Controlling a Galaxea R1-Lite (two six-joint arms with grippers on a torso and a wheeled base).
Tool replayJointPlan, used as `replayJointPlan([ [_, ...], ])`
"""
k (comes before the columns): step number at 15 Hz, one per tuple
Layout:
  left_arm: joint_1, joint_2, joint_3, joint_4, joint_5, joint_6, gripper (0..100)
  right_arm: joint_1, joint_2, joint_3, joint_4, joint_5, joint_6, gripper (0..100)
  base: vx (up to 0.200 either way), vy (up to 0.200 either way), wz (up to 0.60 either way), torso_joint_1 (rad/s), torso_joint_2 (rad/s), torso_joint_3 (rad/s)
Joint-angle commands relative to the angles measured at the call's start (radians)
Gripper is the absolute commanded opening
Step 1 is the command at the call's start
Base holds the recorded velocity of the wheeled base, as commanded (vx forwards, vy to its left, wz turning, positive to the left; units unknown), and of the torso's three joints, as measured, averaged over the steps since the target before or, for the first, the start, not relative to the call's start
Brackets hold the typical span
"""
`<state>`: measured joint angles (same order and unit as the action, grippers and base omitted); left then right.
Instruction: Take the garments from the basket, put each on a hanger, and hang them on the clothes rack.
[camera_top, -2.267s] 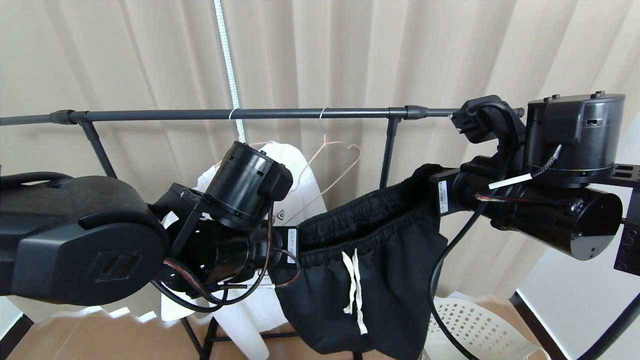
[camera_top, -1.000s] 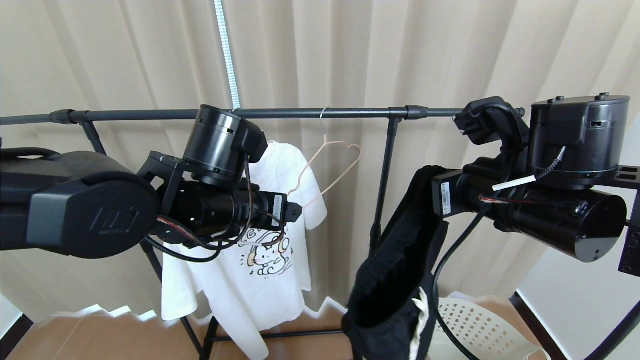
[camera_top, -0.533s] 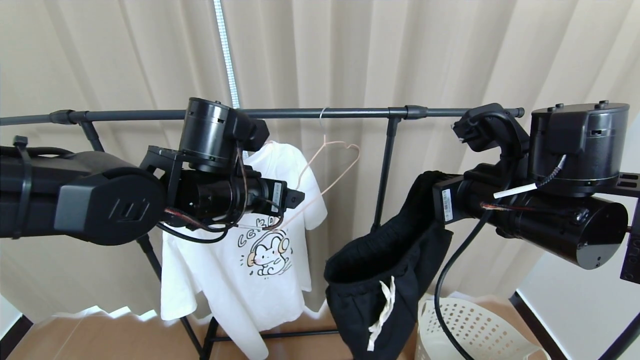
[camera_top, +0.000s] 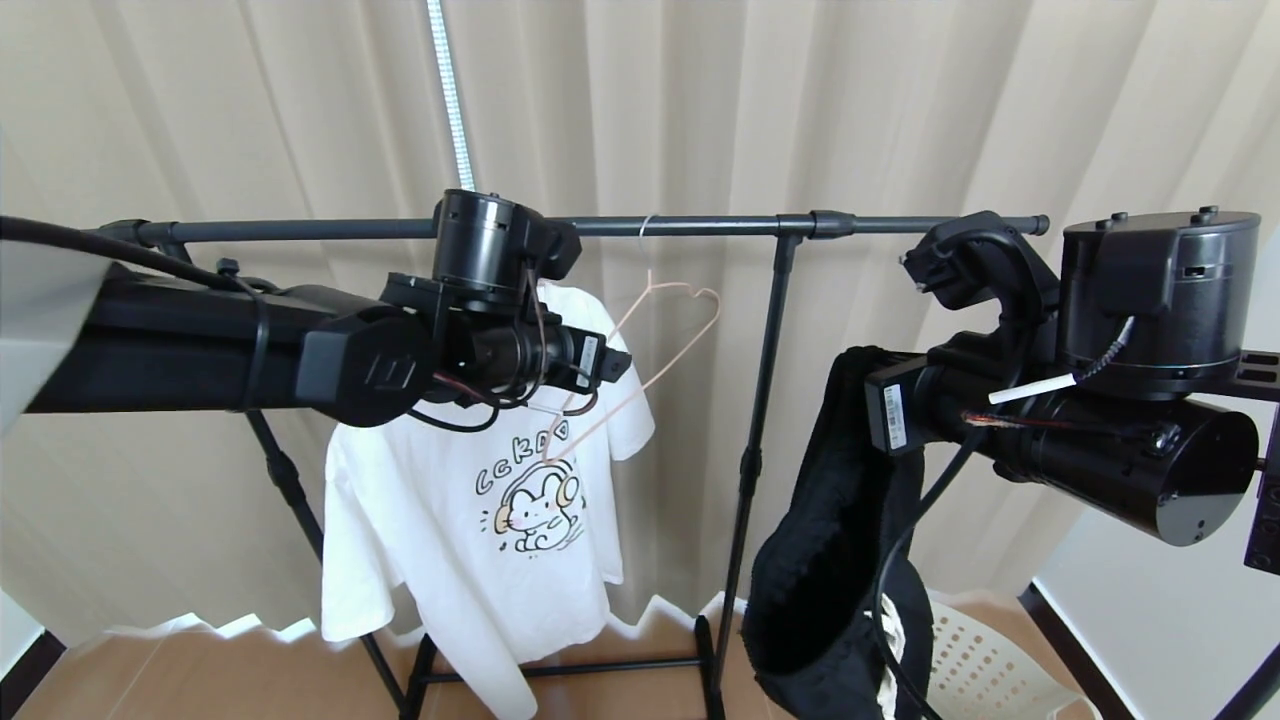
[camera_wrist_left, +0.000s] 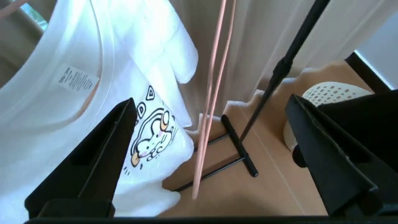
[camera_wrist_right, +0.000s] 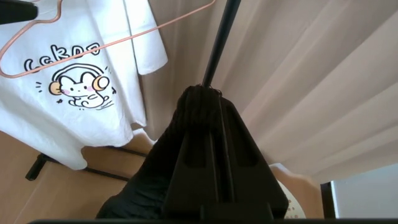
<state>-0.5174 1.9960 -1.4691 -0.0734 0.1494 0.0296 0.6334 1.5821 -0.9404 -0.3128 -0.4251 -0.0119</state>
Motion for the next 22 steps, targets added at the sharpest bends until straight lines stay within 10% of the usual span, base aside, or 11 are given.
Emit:
replayJointPlan([
  [1, 0.007, 0.103, -0.071, -0.003, 0.001, 0.016, 100, 0.000, -0.001, 0.000, 0.000, 0.000, 0.000, 0, 0.000, 0.000, 0.00, 0.000, 0.00, 0.000],
  [16, 0.034, 0.323, -0.300, -0.002, -0.010, 0.052, 100, 0.002, 0.006, -0.005, -0.003, 0.002, -0.016, 0, 0.000, 0.000, 0.00, 0.000, 0.00, 0.000],
  [17, 0.034, 0.323, -0.296, -0.002, -0.010, 0.052, 0, 0.002, 0.007, -0.005, -0.003, 0.002, -0.016, 0, 0.000, 0.000, 0.00, 0.000, 0.00, 0.000],
  [22, 0.039, 0.308, -0.290, -0.002, -0.008, 0.033, 0, 0.000, 0.012, -0.005, -0.003, 0.002, -0.016, 0, 0.000, 0.000, 0.00, 0.000, 0.00, 0.000],
])
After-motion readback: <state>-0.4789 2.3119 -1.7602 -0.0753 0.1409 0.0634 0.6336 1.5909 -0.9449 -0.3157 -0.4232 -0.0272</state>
